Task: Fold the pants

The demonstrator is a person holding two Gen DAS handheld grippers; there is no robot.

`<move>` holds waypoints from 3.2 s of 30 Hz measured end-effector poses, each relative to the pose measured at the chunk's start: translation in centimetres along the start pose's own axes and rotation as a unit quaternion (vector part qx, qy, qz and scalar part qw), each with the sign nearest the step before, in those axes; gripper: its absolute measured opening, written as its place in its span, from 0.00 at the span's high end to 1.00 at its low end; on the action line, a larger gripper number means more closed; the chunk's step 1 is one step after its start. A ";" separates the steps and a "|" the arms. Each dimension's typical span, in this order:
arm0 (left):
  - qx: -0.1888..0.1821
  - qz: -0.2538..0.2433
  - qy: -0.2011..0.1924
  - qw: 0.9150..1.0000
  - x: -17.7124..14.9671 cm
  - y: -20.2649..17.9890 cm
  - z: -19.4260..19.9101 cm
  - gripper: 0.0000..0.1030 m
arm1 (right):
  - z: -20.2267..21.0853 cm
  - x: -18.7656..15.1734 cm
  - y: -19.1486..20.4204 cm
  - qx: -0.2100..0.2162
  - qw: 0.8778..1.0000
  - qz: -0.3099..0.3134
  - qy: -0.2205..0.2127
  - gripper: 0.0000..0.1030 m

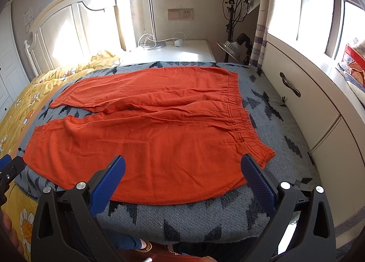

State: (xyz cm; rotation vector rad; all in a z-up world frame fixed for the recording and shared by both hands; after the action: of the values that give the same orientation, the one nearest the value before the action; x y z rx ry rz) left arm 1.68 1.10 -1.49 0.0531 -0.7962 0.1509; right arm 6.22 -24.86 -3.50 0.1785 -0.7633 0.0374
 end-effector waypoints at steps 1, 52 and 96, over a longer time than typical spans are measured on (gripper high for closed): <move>0.000 0.000 0.000 1.000 0.0 0.0 0.0 0.01 | 0.0 0.0 0.0 0.000 1.000 0.000 0.000 0.05; -0.004 0.004 0.014 1.000 -0.8 -0.3 -0.8 0.01 | -0.4 -0.7 -0.4 -0.002 1.000 0.000 0.004 0.05; 0.049 0.012 0.082 0.995 -1.5 2.9 -6.4 0.01 | -28.0 21.9 -18.1 0.004 0.984 0.047 0.171 0.19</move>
State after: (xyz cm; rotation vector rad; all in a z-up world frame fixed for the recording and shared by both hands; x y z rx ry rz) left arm 4.75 4.43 -7.05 0.1230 -0.6258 0.2148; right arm 43.04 -38.51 -10.88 0.1385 -0.4282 0.1570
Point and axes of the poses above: each gripper's, at about its wrist camera, not at the fingertips, and z roughly against the way its jaws point, y to its left, x to its top, the point moved 1 cm from there along -z, roughly the way its jaws point, and after that the axes turned 8 degrees about x, right-handed, at the moved point
